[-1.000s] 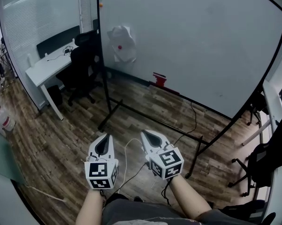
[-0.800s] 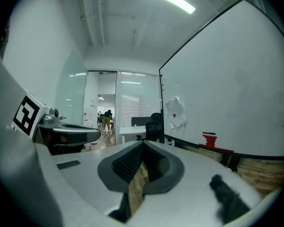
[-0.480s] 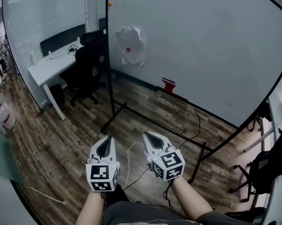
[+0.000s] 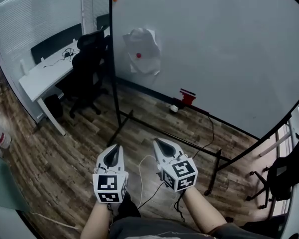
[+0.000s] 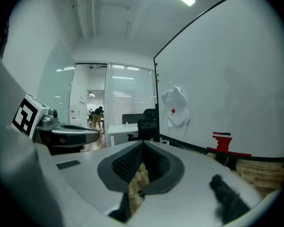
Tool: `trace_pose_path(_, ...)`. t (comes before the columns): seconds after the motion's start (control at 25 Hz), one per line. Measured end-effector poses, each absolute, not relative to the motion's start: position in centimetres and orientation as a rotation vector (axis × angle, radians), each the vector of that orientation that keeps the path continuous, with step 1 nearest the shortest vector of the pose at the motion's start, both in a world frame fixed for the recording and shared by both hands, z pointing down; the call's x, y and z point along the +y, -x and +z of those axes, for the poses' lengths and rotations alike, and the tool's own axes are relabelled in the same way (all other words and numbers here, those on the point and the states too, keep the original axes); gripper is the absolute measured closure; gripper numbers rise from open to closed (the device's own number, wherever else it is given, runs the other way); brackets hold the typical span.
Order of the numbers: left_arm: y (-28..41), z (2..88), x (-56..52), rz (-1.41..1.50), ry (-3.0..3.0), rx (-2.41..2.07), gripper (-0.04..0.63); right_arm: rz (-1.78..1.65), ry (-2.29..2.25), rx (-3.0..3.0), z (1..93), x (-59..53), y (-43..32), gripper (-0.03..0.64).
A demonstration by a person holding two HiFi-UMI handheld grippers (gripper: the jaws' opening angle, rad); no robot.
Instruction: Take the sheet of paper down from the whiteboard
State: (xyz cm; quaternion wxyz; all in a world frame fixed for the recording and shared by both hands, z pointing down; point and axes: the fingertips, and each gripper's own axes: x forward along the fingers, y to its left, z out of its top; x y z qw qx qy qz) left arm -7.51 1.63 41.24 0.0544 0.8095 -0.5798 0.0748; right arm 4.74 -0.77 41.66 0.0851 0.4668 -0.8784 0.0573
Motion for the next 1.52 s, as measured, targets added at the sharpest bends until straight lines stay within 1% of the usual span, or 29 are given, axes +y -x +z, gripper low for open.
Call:
trace_pose_path(0.36, 11.2, 40.6, -7.6, 0.208, -2.532, -1.658, 0.581, 0.215, -1.525, -2.538, 41.8, -9.9, -1.3, 0.595)
trace_pose_path(0.64, 13.7, 40.0, -12.9, 0.215, -2.588, -1.609, 0.581, 0.214, -1.606, -2.498, 41.2, -14.3, 0.7, 0.595)
trace_pose_path(0.92, 12.3, 40.2, -17.8, 0.229, -2.615, -1.58, 0.581, 0.236, -1.671, -2.451, 41.7, -18.7, -1.4, 0.595)
trace_pose_path(1.52, 6.8, 40.7, -28.5, 0.277, -2.567, -1.634, 0.581, 0.279, -1.642, -2.48, 42.3, -31.0, -7.0, 0.595)
